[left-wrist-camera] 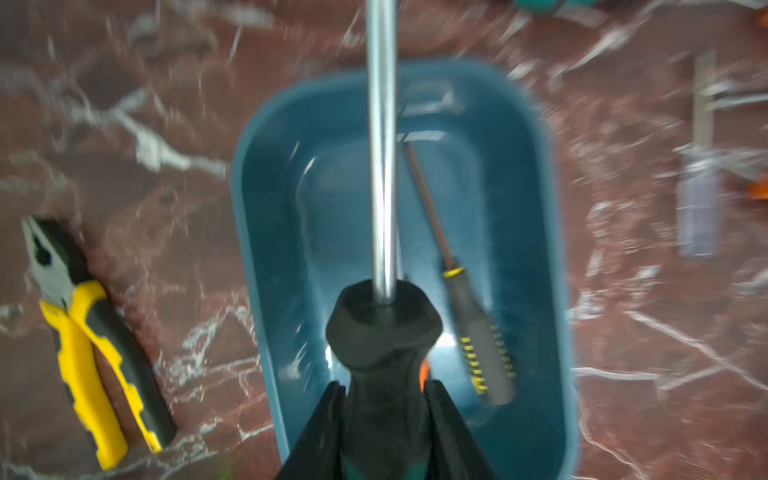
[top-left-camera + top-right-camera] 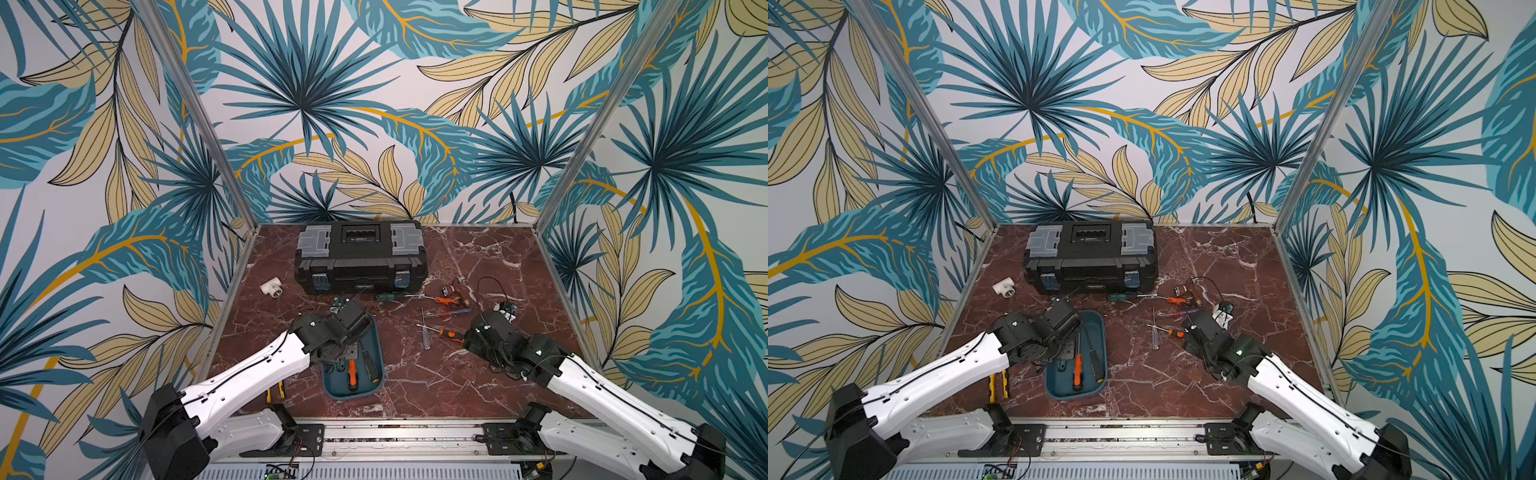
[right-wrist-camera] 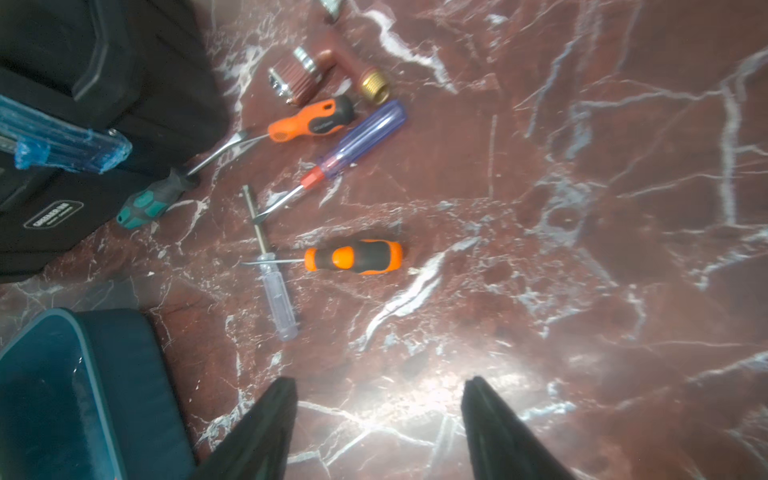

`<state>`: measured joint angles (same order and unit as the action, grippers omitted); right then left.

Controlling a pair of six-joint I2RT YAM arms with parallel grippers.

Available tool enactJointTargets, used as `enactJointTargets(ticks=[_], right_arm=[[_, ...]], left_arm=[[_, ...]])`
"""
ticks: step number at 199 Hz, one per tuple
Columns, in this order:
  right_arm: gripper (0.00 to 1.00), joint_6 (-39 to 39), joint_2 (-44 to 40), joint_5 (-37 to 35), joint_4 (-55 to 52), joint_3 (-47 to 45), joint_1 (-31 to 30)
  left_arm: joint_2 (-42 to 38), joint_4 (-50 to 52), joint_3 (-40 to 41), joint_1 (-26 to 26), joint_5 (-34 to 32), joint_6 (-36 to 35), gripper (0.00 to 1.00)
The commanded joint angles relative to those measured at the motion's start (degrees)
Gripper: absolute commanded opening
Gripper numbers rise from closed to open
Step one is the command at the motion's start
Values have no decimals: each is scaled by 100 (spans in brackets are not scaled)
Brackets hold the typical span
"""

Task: Put the screwdriver on the desktop into the storage box
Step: Place the screwdriver in the storage box, then pick up the screwdriver from the center of the board.

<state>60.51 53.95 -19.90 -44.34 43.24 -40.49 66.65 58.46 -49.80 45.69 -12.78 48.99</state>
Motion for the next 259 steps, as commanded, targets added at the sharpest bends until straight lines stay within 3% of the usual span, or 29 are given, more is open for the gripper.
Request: enactJointTargets(ticks=[1, 31, 60, 85, 127, 165, 182, 220, 259], right_arm=[[69, -215, 140, 254, 247, 125, 23], [71, -307, 223, 348, 316, 114, 33], [77, -448, 556, 645, 458, 164, 50], [77, -654, 959, 896, 509, 364, 50], [73, -1485, 1925, 1214, 593, 911, 48], [71, -3933, 3113, 1460, -41, 1936, 102], [71, -4690, 3589, 1405, -488, 2251, 222], [72, -5178, 4284, 678, -798, 2313, 616], [72, -5457, 4722, 1096, -750, 2377, 898]], left_arm=[[22, -458, 684, -8, 382, 604, 12], [253, -771, 892, -12, 314, 686, 18], [738, -908, 861, -27, 292, 452, 43], [928, -956, 702, -36, 228, 375, 52], [303, -304, 110, -42, -517, 652, 56], [-674, -139, -76, -42, -948, 874, 59], [-980, -160, 61, -47, -1028, 972, 59], [-1556, -137, 534, -51, -1187, 1385, 59], [-2037, 33, 801, -151, -1203, 1568, 59]])
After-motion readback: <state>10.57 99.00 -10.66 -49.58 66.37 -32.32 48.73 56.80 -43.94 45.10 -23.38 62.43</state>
